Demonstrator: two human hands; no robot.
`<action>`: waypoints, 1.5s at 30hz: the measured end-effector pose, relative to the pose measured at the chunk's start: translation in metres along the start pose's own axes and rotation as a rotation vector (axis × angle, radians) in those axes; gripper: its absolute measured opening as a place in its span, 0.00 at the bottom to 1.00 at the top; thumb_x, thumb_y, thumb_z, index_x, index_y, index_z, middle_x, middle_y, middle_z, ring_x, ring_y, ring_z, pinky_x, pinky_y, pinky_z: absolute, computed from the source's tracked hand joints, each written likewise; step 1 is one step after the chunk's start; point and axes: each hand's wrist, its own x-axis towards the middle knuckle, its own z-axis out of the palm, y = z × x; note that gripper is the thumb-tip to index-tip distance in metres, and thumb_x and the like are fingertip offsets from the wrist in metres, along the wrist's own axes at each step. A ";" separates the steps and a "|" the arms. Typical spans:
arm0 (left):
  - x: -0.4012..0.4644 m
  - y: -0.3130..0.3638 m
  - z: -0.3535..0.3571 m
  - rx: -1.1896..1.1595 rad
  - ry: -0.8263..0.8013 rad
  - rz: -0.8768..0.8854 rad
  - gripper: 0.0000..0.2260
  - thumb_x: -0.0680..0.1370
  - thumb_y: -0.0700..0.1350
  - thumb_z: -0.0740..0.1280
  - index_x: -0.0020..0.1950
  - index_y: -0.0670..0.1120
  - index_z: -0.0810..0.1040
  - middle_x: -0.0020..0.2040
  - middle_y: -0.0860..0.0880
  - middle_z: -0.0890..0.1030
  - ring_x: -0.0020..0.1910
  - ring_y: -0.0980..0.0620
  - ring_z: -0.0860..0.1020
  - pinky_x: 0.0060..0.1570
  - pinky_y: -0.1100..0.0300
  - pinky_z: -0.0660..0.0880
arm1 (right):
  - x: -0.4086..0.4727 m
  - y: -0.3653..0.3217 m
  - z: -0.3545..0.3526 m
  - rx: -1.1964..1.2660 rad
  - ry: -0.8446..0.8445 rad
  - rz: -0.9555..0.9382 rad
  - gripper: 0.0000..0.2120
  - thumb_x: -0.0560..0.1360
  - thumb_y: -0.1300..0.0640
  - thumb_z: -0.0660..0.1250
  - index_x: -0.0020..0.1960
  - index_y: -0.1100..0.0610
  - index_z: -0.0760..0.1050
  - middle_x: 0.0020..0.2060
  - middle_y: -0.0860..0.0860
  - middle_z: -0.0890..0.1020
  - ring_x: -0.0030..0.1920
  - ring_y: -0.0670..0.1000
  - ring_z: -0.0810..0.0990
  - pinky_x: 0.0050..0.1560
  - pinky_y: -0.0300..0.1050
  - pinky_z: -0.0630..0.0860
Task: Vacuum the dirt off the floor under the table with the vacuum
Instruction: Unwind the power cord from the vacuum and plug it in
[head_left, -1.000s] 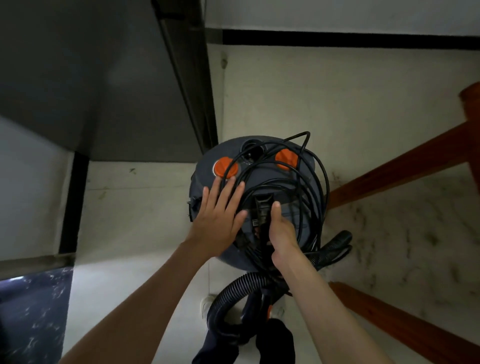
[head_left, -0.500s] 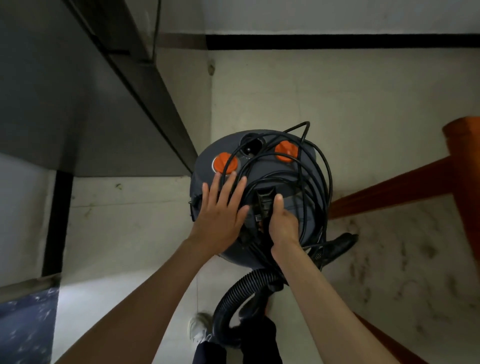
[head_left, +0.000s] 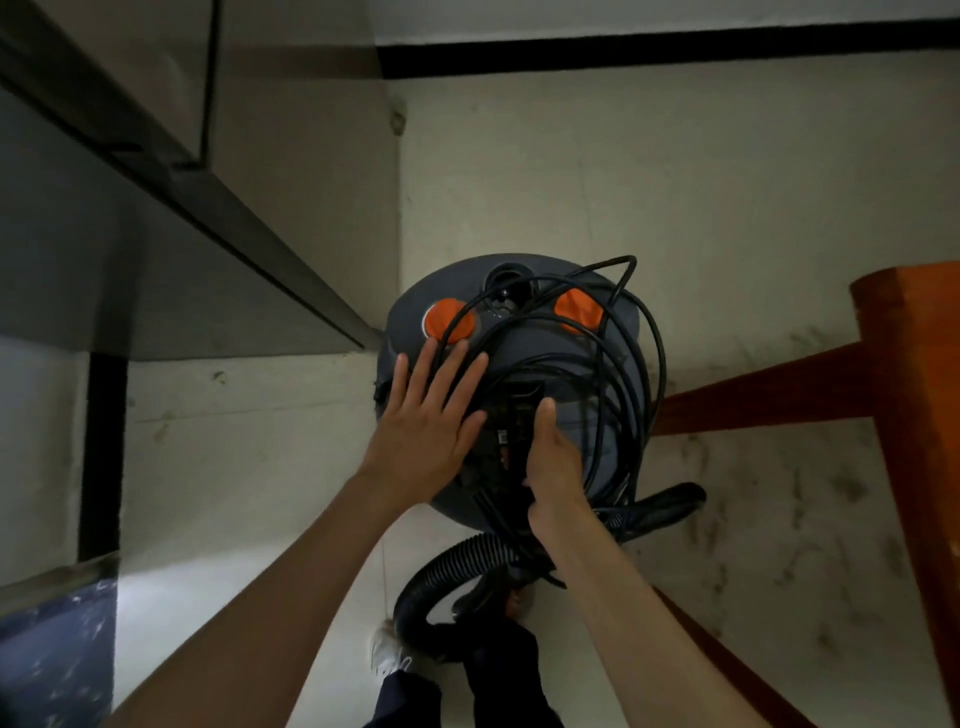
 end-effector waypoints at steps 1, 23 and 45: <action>0.010 -0.005 -0.002 0.009 0.002 0.006 0.24 0.83 0.55 0.41 0.74 0.45 0.57 0.74 0.41 0.64 0.73 0.39 0.58 0.69 0.39 0.53 | 0.006 -0.007 0.005 0.001 0.004 -0.018 0.24 0.81 0.42 0.52 0.64 0.56 0.75 0.54 0.52 0.80 0.52 0.51 0.77 0.55 0.46 0.75; 0.254 -0.097 -0.068 -0.079 -0.141 -0.108 0.24 0.82 0.54 0.42 0.77 0.52 0.40 0.78 0.51 0.40 0.76 0.47 0.37 0.71 0.50 0.33 | 0.129 -0.219 0.105 -0.321 -0.029 -0.082 0.31 0.82 0.40 0.44 0.68 0.61 0.69 0.62 0.57 0.76 0.60 0.58 0.75 0.52 0.47 0.71; 0.492 -0.168 -0.110 -0.082 -0.055 -0.261 0.24 0.83 0.53 0.44 0.77 0.51 0.40 0.78 0.49 0.40 0.76 0.45 0.37 0.71 0.48 0.34 | 0.264 -0.439 0.178 -0.407 -0.233 -0.241 0.31 0.81 0.39 0.44 0.66 0.60 0.71 0.54 0.54 0.78 0.52 0.52 0.76 0.40 0.41 0.73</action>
